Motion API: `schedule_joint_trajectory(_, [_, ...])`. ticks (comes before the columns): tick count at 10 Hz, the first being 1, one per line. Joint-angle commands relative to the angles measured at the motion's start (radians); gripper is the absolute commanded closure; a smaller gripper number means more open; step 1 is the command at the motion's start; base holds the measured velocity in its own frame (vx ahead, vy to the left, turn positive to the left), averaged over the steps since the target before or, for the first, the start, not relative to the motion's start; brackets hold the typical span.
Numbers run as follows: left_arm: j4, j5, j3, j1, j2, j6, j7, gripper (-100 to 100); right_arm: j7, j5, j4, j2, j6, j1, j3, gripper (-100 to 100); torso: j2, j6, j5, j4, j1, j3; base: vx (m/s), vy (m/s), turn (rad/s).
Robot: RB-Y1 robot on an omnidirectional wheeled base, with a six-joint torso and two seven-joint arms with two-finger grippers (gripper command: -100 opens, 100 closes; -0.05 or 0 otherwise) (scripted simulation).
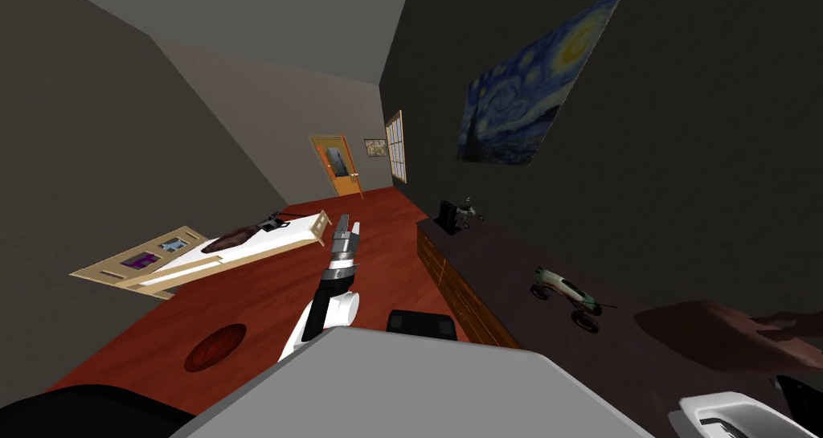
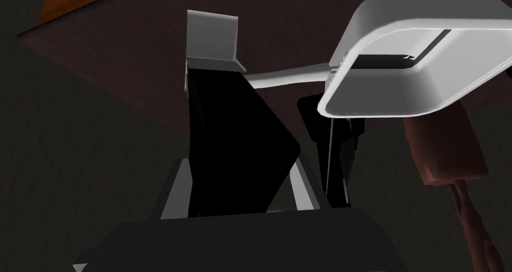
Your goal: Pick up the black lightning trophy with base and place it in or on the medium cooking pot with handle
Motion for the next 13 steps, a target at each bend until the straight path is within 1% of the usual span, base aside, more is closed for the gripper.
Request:
schedule_joint_trajectory(1, [0.0,0.0,0.0,0.0,0.0,0.0,0.0,0,0.001,-0.003,-0.029,-0.021,0.0,0.025,-0.026,100,0.0,0.0,0.0,0.0,0.0,0.0,0.025,-0.048,0.143])
schedule_joint_trajectory(2, [0.0,0.0,0.0,0.0,0.0,0.0,0.0,0,-0.01,0.004,-0.025,-0.056,-0.023,0.043,-0.057,100,0.0,0.0,-0.001,0.0,0.001,0.0,0.014,-0.062,0.198])
schedule_joint_trajectory(3, [0.0,0.0,0.0,0.0,0.0,0.0,0.0,0,-0.01,0.004,-0.025,-0.056,-0.023,0.043,-0.057,100,0.0,-0.003,0.001,0.0,0.0,0.0,0.014,-0.064,0.168])
schedule_joint_trajectory(4, [0.0,0.0,0.0,0.0,0.0,0.0,0.0,0,-0.019,0.013,-0.019,-0.089,-0.045,0.058,-0.089,100,0.0,-0.002,0.0,0.0,0.0,0.0,0.027,-0.073,0.217])
schedule_joint_trajectory(5, [0.0,0.0,0.0,0.0,0.0,0.0,0.0,0,-0.023,0.018,-0.016,-0.105,-0.056,0.065,-0.104,100,-0.001,-0.005,0.001,-0.001,0.0,-0.001,0.021,-0.083,0.227])
schedule_joint_trajectory(6, [0.0,0.0,0.0,0.0,0.0,0.0,0.0,0,-0.023,0.018,-0.021,-0.105,-0.056,0.065,-0.104,100,-0.003,-0.006,0.001,-0.001,0.0,-0.002,0.012,-0.063,0.101])
schedule_joint_trajectory(7, [0.0,0.0,0.0,0.0,0.0,0.0,0.0,0,-0.023,0.018,-0.016,-0.105,-0.056,0.065,-0.104,100,-0.001,-0.002,0.001,-0.001,0.002,-0.001,0.008,-0.028,-0.007])
schedule_joint_trajectory(8, [0.0,0.0,0.0,0.0,0.0,0.0,0.0,0,-0.029,0.027,-0.011,-0.133,-0.076,0.076,-0.132,100,0.001,0.0,0.002,0.0,0.005,0.0,-0.001,-0.033,0.136])
schedule_joint_trajectory(10, [0.0,0.0,0.0,0.0,0.0,0.0,0.0,0,-0.034,0.035,-0.006,-0.154,-0.091,0.083,-0.153,100,0.0,-0.005,0.004,-0.001,0.005,-0.001,-0.012,-0.061,0.195])
schedule_joint_trajectory(11, [0.0,0.0,0.0,0.0,0.0,0.0,0.0,0,-0.03,0.025,-0.028,-0.15,-0.079,0.104,-0.157,100,-0.001,-0.004,0.004,-0.001,0.005,-0.001,-0.001,-0.03,0.061])
schedule_joint_trajectory(12, [0.0,0.0,0.0,0.0,0.0,0.0,0.0,0,-0.032,0.026,-0.026,-0.153,-0.083,0.103,-0.16,-100,0.0,-0.001,0.004,-0.001,0.008,0.0,0.003,-0.009,0.003])
schedule_joint_trajectory(13, [0.0,0.0,0.0,0.0,0.0,0.0,0.0,0,-0.032,0.025,-0.027,-0.153,-0.083,0.103,-0.16,-100,0.001,0.0,0.005,0.0,0.01,0.0,0.0,0.0,0.0])
